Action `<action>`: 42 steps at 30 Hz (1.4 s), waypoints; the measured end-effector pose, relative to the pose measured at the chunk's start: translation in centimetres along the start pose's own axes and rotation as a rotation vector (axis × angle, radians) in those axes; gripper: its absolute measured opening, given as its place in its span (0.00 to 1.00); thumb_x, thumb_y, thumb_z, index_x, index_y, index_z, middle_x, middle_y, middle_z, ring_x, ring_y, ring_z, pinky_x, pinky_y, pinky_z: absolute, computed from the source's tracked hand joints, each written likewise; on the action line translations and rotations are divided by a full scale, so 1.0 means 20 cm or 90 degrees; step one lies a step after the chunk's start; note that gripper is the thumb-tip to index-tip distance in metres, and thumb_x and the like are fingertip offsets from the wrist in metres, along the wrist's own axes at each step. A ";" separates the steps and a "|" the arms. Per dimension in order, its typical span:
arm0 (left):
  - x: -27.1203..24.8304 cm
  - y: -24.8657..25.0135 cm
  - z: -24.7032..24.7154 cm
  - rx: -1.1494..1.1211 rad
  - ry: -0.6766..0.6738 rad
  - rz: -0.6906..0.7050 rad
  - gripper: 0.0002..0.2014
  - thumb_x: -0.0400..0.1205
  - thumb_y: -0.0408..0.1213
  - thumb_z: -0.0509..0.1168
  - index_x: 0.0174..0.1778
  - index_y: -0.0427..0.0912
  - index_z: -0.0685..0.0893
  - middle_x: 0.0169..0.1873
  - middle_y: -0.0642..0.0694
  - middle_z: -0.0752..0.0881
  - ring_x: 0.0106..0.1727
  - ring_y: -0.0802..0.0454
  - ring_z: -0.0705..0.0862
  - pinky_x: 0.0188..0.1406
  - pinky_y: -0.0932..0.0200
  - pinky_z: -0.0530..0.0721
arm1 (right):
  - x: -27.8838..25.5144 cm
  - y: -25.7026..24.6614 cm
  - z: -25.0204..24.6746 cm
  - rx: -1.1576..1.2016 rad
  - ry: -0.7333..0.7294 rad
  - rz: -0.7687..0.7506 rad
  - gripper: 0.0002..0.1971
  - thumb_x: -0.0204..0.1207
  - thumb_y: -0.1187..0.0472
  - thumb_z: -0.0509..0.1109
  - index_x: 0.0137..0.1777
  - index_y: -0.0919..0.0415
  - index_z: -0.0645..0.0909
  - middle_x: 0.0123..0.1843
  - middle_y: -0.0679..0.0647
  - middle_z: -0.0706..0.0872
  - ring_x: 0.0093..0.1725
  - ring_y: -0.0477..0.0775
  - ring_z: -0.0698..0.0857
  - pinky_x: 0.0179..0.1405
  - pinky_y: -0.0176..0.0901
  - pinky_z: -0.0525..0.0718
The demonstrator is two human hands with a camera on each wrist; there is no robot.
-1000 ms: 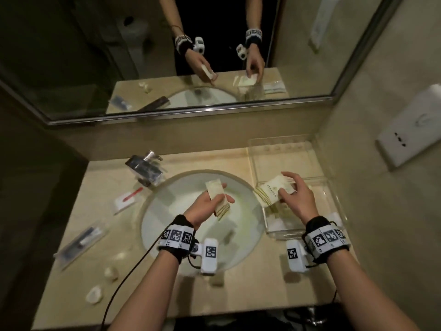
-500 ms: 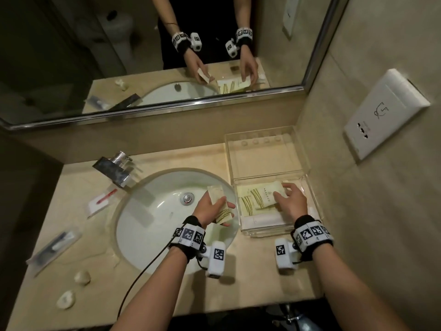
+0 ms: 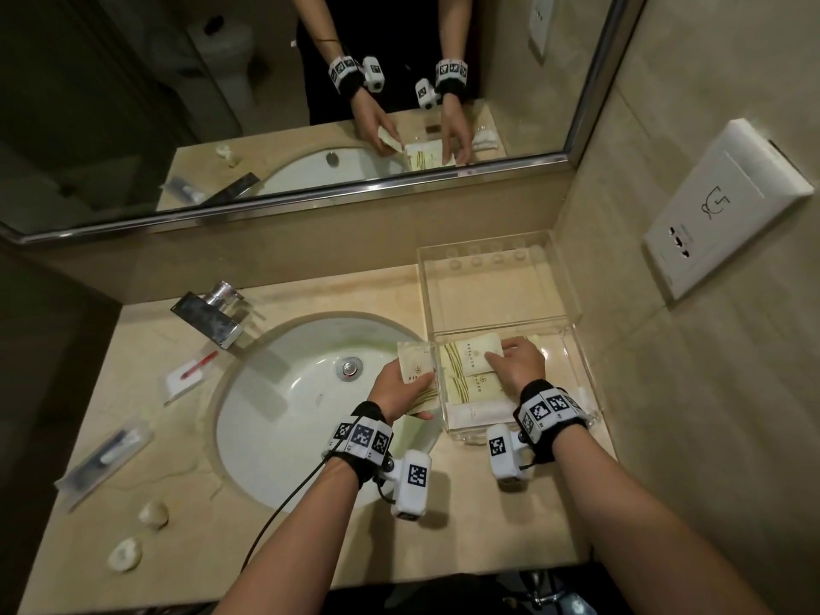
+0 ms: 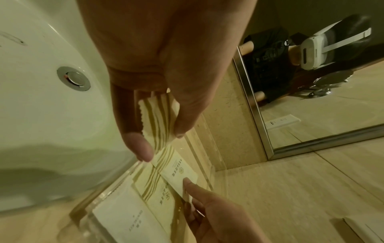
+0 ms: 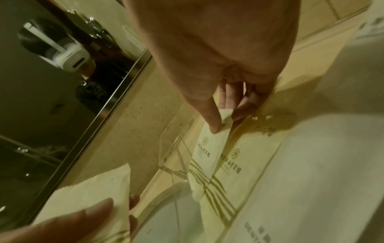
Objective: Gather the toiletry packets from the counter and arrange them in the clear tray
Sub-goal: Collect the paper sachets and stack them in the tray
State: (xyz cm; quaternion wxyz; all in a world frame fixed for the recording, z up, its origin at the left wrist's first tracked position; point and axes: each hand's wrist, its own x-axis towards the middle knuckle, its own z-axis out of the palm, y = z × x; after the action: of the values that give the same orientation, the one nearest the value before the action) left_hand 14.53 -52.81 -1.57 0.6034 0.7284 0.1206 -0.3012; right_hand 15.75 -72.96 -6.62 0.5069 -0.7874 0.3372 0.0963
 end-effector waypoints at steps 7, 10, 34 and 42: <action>0.03 -0.03 -0.03 0.019 0.002 0.025 0.15 0.79 0.23 0.67 0.60 0.36 0.76 0.51 0.39 0.85 0.44 0.46 0.87 0.29 0.58 0.90 | 0.02 0.02 0.00 -0.148 0.019 -0.042 0.18 0.69 0.52 0.80 0.51 0.58 0.78 0.51 0.56 0.88 0.52 0.60 0.87 0.55 0.55 0.86; 0.05 -0.03 -0.03 0.026 0.012 0.024 0.16 0.78 0.22 0.69 0.60 0.32 0.76 0.52 0.36 0.85 0.45 0.45 0.87 0.29 0.60 0.90 | 0.02 0.03 -0.01 -0.205 0.044 -0.078 0.23 0.68 0.48 0.80 0.55 0.59 0.76 0.53 0.56 0.86 0.54 0.60 0.85 0.56 0.56 0.84; 0.10 0.03 0.11 0.320 0.058 0.149 0.08 0.81 0.29 0.65 0.45 0.43 0.89 0.47 0.48 0.89 0.42 0.50 0.84 0.41 0.61 0.82 | 0.01 -0.02 -0.08 -0.094 -0.077 -0.071 0.21 0.77 0.57 0.75 0.66 0.68 0.79 0.62 0.61 0.86 0.63 0.61 0.84 0.58 0.44 0.78; 0.11 -0.03 0.12 0.481 0.012 0.214 0.12 0.81 0.29 0.63 0.55 0.45 0.89 0.60 0.48 0.84 0.57 0.48 0.83 0.62 0.53 0.81 | -0.01 0.03 -0.08 -0.165 0.016 -0.065 0.20 0.73 0.48 0.77 0.54 0.60 0.77 0.50 0.54 0.84 0.49 0.57 0.83 0.49 0.48 0.83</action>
State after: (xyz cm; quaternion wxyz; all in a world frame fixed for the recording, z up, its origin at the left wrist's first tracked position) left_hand 15.22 -55.44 -3.58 0.3336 0.9108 -0.1137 -0.2151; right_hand 14.85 -74.53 -6.25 0.4013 -0.8635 0.2875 0.1033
